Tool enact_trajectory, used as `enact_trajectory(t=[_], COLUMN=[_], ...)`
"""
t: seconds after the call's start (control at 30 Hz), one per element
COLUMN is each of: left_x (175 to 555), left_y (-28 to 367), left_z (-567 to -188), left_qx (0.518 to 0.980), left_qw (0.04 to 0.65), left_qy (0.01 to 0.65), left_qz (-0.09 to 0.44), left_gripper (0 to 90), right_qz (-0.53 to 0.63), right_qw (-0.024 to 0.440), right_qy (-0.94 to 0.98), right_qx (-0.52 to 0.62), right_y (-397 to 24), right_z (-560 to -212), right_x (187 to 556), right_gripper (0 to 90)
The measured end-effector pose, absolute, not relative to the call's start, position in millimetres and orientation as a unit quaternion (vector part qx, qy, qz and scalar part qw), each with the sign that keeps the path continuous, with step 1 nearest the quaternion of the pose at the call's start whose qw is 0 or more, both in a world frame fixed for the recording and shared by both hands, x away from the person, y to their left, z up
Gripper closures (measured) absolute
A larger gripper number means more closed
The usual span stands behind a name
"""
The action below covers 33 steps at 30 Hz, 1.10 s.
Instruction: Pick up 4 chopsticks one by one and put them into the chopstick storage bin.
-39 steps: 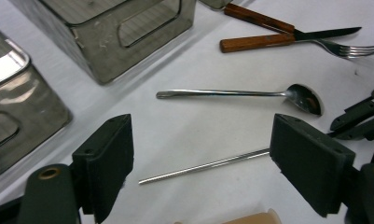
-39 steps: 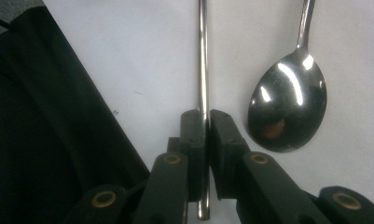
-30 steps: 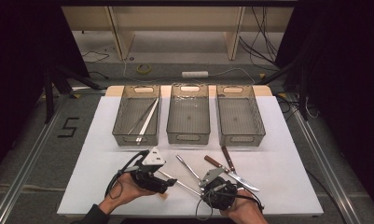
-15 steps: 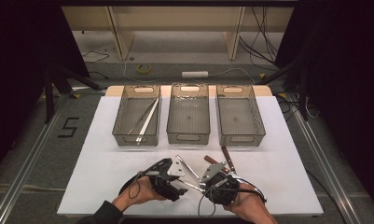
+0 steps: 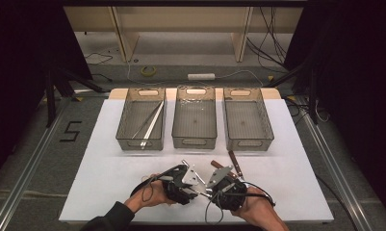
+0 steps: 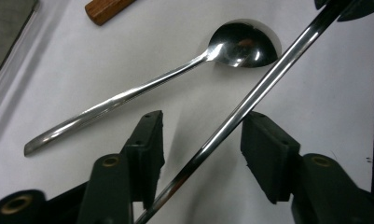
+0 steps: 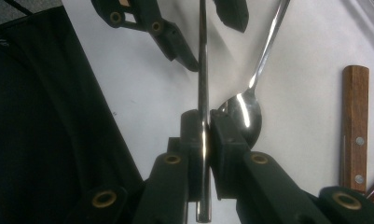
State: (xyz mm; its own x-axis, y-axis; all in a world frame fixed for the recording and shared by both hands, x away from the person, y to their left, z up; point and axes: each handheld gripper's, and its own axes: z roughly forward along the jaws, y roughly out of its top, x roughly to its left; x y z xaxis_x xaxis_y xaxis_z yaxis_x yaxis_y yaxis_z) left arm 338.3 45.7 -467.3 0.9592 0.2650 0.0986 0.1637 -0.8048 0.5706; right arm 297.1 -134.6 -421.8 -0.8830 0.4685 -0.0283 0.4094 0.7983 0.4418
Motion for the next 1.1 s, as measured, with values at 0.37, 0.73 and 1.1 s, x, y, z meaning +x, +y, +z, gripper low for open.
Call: enact_trajectory(t=[0.37, 0.73, 1.1], left_x=[336.3, 330.8, 334.8], left_y=[39.1, 39.7, 50.2], left_z=[-466.1, -449.9, -430.9], left_qx=[0.954, 0.957, 0.953], left_qw=[0.28, 0.266, 0.259], left_qy=[0.065, 0.001, 0.007], left_qz=[0.089, 0.114, 0.156], left_gripper=[67.0, 77.2, 84.5], right_qz=[0.212, 0.242, 0.342], right_qw=[0.067, 0.066, 0.099], right_qy=[0.948, 0.944, 0.896], right_qx=[0.226, 0.212, 0.263], right_y=[-134.3, -148.6, -170.9], right_z=[-420.9, -417.6, -400.2], right_x=[297.3, 306.1, 315.9], right_gripper=[84.9, 80.9, 49.3])
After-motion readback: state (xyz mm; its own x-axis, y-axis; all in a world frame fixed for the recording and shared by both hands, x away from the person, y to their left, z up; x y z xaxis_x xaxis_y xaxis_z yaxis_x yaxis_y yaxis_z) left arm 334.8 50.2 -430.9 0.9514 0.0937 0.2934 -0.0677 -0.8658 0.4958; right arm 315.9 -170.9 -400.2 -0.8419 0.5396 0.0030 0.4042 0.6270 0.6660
